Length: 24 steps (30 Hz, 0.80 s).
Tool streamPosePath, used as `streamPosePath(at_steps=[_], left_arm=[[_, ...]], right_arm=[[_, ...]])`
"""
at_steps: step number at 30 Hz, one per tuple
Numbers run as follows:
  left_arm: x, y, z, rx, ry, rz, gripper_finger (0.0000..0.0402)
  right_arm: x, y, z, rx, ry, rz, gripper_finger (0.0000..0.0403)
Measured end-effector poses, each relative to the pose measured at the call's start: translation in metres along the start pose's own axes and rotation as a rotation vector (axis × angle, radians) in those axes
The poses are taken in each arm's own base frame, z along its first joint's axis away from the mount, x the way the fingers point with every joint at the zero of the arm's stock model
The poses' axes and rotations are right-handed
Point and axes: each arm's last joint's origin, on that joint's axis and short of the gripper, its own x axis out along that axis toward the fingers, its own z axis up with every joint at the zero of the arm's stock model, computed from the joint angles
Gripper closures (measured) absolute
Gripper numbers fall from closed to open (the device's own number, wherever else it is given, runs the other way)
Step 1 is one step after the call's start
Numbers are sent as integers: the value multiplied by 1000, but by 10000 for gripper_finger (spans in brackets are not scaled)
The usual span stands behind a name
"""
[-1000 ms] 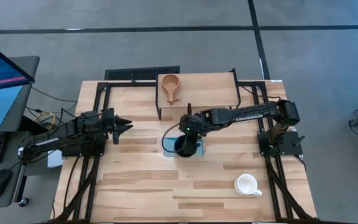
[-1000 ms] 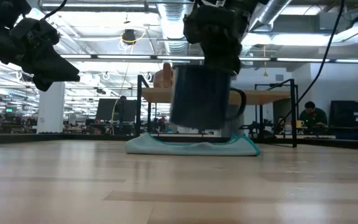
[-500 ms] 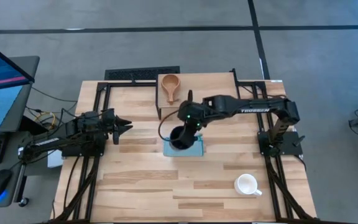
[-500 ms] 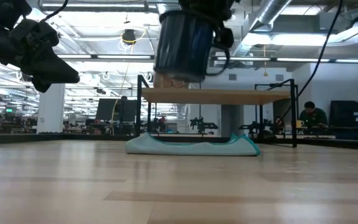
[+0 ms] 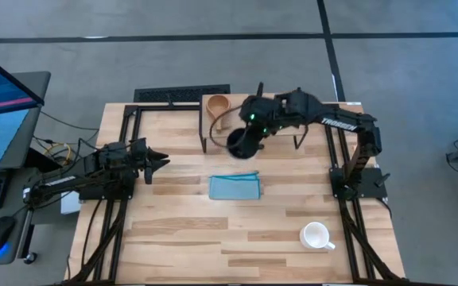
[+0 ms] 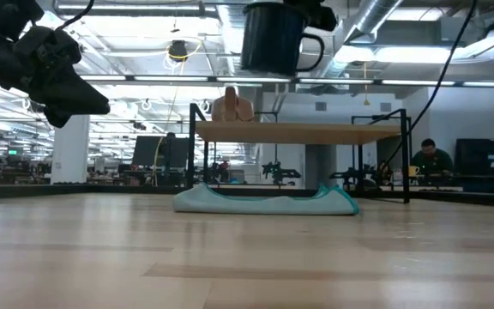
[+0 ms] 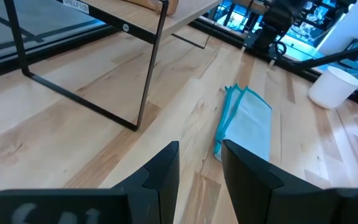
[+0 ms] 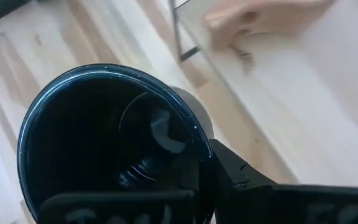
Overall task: Stack small to large cups/mugs on shelf
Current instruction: Put the dark blue mug on the shelf
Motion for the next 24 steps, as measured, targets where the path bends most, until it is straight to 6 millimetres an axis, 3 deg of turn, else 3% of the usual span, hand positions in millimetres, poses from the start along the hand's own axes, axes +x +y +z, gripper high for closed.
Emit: streamPosePath(at_steps=[9, 15, 24], left_arm=[[0, 0, 0, -76, -1, 1, 292], [0, 0, 0, -83, 0, 1, 292], [0, 0, 0, -83, -2, 0, 292]], right_arm=[[-29, -44, 17, 99, -43, -55, 375], [-34, -75, 25, 275, -70, -60, 375], [-35, -87, 38, 583, -196, -43, 375]])
